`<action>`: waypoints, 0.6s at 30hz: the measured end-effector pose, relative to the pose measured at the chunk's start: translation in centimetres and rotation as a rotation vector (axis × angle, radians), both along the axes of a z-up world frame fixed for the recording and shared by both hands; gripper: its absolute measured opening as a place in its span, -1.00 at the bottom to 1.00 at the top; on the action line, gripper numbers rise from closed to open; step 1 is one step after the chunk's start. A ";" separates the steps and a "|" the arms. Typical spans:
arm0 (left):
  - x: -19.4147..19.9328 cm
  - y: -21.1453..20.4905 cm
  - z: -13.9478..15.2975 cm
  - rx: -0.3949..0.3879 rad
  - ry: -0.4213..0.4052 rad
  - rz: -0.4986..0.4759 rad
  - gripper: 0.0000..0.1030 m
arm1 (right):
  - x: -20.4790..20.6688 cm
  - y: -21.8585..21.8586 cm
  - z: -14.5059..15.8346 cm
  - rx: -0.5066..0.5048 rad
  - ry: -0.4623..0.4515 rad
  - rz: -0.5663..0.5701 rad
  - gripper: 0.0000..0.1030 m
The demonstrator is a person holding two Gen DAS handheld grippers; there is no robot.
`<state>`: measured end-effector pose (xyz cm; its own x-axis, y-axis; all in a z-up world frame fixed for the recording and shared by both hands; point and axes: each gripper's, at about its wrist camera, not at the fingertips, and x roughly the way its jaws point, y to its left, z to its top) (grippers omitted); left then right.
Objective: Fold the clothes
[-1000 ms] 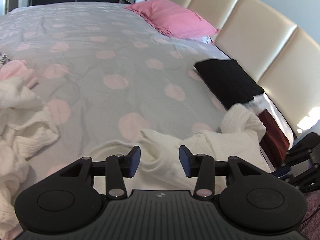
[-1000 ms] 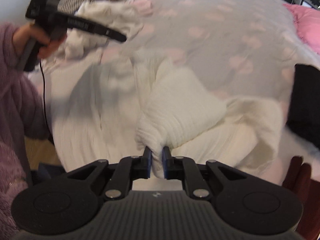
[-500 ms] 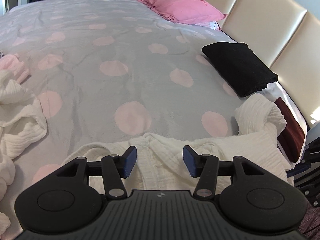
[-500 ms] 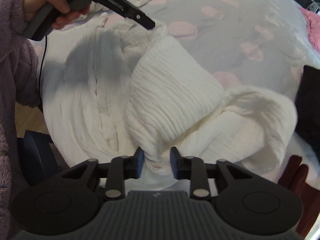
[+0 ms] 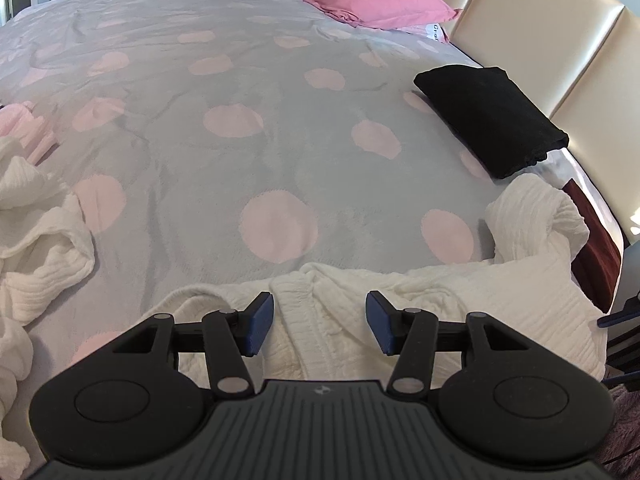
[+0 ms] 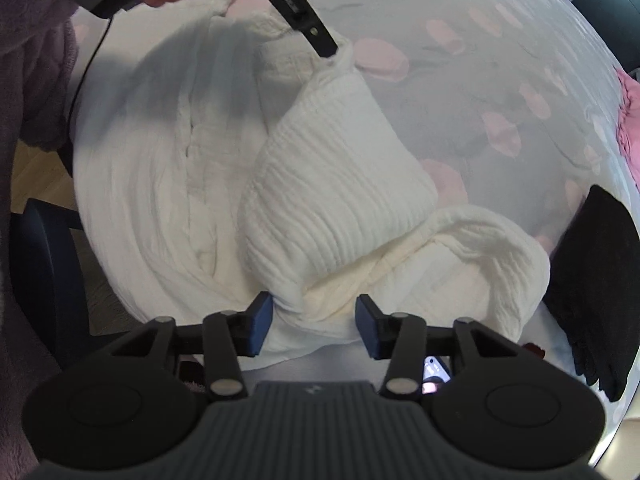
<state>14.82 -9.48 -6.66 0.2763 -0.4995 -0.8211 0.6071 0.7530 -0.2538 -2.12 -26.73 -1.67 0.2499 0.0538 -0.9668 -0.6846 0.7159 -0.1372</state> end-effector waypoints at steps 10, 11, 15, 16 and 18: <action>0.8 0.2 -1.5 -0.030 0.013 -0.022 -0.48 | 1.4 2.8 2.0 0.046 -0.044 0.062 0.07; 0.6 0.2 -1.5 -0.019 -0.004 -0.029 -0.57 | 1.9 3.1 1.7 0.040 -0.045 0.054 0.07; 0.2 0.4 -1.0 -0.017 -0.040 -0.034 -0.67 | 3.5 4.5 1.0 0.051 -0.050 0.050 0.07; 0.2 0.4 -0.8 -0.020 -0.043 -0.032 -0.67 | 3.9 4.9 1.0 0.075 -0.049 0.044 0.07; 0.1 0.4 -0.6 -0.021 -0.045 -0.025 -0.68 | 4.8 5.6 1.1 0.125 -0.043 0.027 0.07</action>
